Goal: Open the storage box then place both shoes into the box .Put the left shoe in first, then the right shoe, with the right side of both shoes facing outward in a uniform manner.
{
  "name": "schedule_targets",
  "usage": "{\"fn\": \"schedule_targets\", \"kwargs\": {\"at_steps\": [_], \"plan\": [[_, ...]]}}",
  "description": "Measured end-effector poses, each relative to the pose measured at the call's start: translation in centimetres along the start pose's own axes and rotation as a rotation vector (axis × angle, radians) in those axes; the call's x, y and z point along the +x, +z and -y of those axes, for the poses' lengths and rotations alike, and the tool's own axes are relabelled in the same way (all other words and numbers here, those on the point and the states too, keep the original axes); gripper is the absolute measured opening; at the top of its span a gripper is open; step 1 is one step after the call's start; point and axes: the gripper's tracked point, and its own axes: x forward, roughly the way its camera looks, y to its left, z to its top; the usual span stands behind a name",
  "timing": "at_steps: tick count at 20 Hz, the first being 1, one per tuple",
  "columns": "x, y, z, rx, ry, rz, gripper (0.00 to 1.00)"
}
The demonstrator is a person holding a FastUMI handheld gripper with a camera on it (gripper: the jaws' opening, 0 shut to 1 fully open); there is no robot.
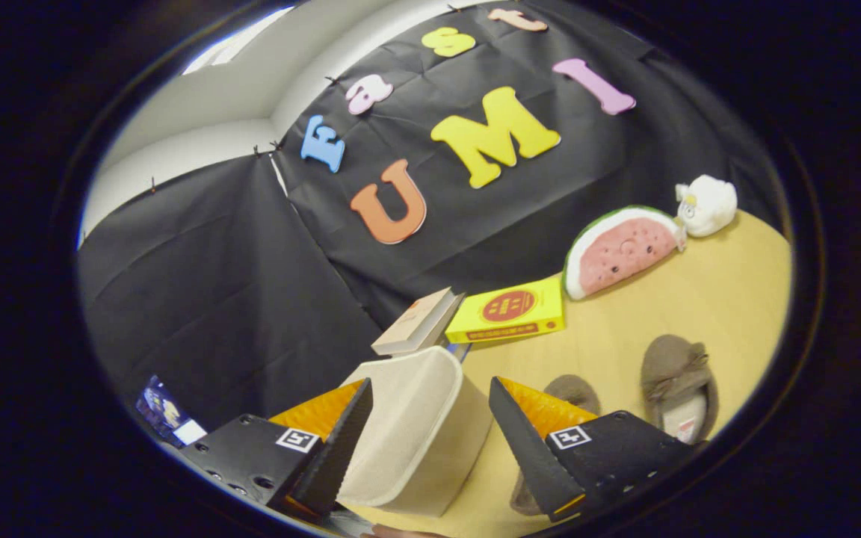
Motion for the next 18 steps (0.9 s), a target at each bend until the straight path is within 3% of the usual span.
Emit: {"fn": "schedule_targets", "kwargs": {"at_steps": [5,9,12,14,18], "plan": [[3.8,-3.9,0.7,0.14,0.097,-0.162,0.95],[4.7,-5.3,-0.5,0.295,0.207,-0.243,0.94],[4.6,-6.4,-1.5,0.378,0.244,-0.315,0.93],[4.7,-6.7,-1.5,0.389,0.226,-0.327,0.73],[3.9,-6.4,-1.2,0.377,0.181,-0.333,0.59]]}}
